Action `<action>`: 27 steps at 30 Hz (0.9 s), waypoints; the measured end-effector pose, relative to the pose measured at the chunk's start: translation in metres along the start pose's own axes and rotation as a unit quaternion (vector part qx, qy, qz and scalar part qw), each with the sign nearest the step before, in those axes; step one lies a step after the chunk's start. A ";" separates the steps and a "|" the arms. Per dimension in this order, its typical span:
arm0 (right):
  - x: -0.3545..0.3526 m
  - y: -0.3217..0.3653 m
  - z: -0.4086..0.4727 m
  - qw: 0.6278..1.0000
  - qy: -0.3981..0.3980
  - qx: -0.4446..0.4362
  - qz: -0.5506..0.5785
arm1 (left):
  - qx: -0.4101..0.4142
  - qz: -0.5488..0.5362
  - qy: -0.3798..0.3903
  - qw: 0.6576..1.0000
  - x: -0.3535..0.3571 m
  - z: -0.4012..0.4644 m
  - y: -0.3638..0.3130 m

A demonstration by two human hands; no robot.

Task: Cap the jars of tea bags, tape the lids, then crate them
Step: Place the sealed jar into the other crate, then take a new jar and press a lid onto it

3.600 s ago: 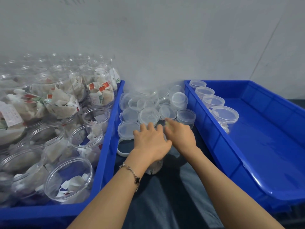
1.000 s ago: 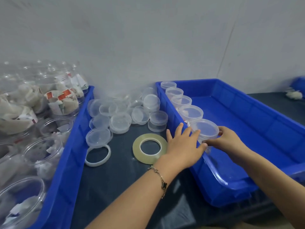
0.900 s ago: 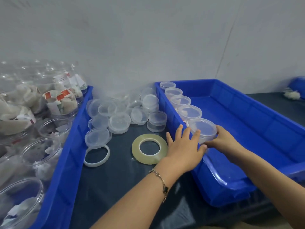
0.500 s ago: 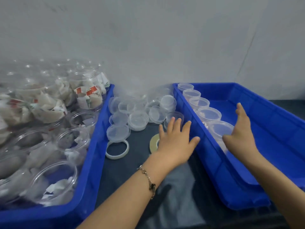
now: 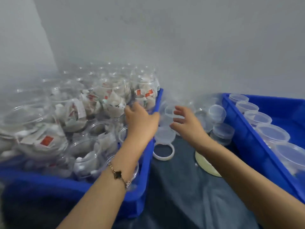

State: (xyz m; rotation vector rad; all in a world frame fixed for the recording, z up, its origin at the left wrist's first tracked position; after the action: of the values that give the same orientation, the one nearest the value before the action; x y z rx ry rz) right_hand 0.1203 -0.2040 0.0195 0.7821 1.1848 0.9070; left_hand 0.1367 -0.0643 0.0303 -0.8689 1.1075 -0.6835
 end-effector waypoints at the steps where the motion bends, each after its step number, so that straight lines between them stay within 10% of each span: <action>1: 0.012 0.006 0.012 0.999 0.033 -0.003 0.008 | -0.012 -0.015 -0.023 1.000 -0.008 0.010 0.002; 15: 0.128 0.048 0.101 0.980 0.177 0.029 0.085 | -0.164 -0.039 -0.051 0.984 -0.046 0.098 0.039; 27: 0.096 0.061 0.062 0.975 0.107 -0.023 0.196 | -0.018 -0.066 -0.133 0.989 -0.035 0.057 0.002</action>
State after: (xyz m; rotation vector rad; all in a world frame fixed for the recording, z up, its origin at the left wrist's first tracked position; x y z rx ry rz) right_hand 0.1830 -0.0932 0.0458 0.9162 1.2112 1.3669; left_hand 0.1804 -0.0204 0.0563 -1.0393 0.8316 -0.6366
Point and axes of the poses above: each hand's wrist, its own z-axis towards the middle knuckle, its own x-axis out of the palm, y = z × x, the point moved 1 cm from there along z, towards the middle knuckle, and after that the axes turned 1 degree about -z, right-handed, at the moved point
